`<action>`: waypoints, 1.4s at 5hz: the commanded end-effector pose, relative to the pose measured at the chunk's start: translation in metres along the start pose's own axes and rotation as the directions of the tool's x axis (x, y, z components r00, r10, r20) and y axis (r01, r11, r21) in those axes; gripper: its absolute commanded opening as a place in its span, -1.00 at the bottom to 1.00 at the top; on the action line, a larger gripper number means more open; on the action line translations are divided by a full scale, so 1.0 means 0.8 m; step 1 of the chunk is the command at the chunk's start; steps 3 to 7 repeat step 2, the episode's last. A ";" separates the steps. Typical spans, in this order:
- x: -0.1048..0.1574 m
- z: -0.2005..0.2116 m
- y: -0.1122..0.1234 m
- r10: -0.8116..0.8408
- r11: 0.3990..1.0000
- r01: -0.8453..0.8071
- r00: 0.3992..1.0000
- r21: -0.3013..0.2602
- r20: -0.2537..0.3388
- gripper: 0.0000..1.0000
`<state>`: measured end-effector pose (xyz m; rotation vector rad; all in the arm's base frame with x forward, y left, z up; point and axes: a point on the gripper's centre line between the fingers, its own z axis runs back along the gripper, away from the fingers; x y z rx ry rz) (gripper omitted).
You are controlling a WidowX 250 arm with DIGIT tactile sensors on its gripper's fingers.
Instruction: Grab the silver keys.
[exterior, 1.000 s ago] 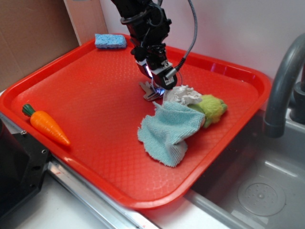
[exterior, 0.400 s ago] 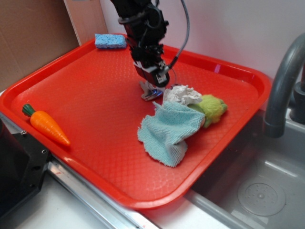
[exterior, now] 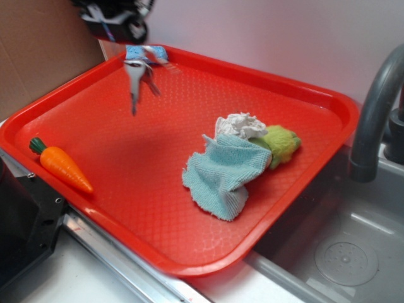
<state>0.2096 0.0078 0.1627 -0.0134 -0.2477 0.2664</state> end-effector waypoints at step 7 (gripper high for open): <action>0.008 0.078 -0.034 0.208 0.963 -0.201 0.978 0.180 -0.018 -1.00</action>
